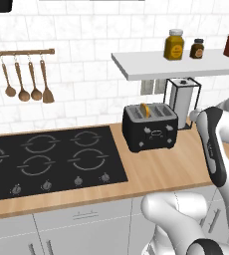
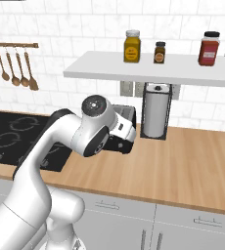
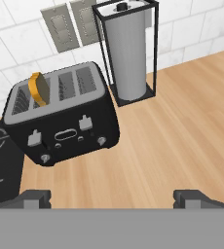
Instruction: Start the toaster. Once the lever pops up, take the bread to the plate on the dining counter.
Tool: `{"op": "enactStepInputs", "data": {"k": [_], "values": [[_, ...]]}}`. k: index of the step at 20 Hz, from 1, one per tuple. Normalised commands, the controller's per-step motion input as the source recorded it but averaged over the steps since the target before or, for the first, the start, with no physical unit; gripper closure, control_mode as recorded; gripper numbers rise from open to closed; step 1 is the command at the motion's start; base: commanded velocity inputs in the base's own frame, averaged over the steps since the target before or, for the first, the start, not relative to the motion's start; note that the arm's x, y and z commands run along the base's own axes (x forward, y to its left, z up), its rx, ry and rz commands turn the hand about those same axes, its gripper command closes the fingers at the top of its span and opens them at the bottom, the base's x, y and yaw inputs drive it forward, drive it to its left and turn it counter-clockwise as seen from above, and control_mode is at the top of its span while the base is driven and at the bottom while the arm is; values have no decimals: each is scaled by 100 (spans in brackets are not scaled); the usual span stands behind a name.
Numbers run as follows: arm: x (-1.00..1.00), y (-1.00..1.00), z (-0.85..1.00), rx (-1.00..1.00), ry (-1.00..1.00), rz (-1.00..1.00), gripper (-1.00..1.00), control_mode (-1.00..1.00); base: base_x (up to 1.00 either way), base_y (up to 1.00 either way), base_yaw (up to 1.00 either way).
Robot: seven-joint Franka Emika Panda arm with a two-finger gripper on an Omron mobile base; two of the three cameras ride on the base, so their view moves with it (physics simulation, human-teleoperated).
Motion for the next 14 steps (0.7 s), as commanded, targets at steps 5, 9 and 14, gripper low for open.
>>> {"op": "enactStepInputs", "data": {"k": [5,9,14], "values": [[0,0,0,0,0,0,-100,-100,0,0,0],[0,0,0,0,0,0,-100,-100,0,0,0],[0,0,0,0,0,0,-100,-100,0,0,0]]}}
